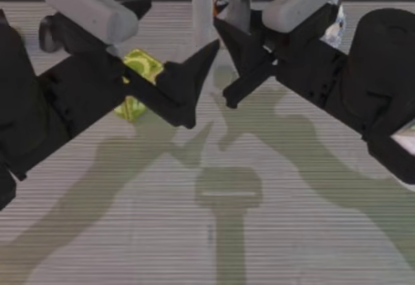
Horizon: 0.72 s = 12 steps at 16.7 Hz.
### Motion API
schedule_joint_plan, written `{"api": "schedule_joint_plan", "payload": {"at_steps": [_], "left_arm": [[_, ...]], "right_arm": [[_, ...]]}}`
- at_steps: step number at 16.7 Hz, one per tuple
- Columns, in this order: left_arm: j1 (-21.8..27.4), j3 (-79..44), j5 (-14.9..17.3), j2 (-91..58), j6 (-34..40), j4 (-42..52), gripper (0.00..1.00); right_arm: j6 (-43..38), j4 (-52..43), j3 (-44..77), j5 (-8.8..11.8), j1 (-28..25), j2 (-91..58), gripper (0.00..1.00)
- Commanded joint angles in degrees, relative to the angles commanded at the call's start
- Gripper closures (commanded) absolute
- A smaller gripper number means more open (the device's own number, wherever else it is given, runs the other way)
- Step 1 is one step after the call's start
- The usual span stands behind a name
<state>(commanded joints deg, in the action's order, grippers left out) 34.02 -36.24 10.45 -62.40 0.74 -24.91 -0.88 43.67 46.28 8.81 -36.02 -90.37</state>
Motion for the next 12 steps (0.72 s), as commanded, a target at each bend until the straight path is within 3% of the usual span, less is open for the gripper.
{"api": "schedule_joint_plan", "payload": {"at_steps": [7, 12], "left_arm": [[0.4, -0.9, 0.0, -1.5, 0.0, -0.4, 0.00], [2.2, -9.4, -1.5, -13.7, 0.0, -4.1, 0.00]], "right_arm": [[0.0, 0.0, 0.0, 0.0, 0.0, 0.0, 1.00], [0.0, 0.0, 0.0, 0.0, 0.0, 0.0, 1.00]]}}
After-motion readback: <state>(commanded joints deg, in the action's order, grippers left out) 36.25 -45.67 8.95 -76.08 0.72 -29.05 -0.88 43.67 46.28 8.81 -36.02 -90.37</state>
